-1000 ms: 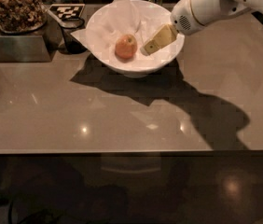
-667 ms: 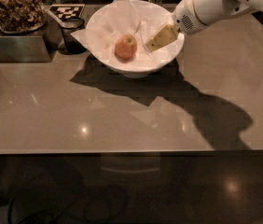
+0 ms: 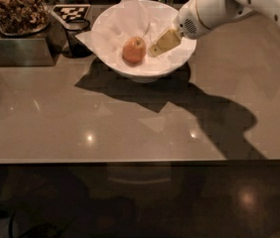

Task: Pick apple from white bowl

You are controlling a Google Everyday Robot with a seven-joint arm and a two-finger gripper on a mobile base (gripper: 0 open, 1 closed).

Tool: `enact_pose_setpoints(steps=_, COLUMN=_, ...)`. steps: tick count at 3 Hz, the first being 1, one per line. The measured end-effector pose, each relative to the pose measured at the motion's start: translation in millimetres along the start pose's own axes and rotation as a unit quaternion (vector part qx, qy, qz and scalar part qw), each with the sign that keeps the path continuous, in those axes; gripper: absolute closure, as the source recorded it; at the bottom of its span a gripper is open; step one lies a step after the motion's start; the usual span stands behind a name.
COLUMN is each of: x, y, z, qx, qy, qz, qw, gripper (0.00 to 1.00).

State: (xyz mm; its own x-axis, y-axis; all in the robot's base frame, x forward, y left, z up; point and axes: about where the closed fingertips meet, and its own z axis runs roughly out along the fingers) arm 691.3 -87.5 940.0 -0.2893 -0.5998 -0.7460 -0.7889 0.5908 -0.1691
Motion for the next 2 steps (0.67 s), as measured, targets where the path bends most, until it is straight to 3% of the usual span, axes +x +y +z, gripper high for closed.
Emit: enact_pose_setpoints(steps=2, x=-12.3, y=9.9, z=54.5, qx=-0.038, qy=-0.01, qz=-0.011, qw=0.9992, gripper=0.16)
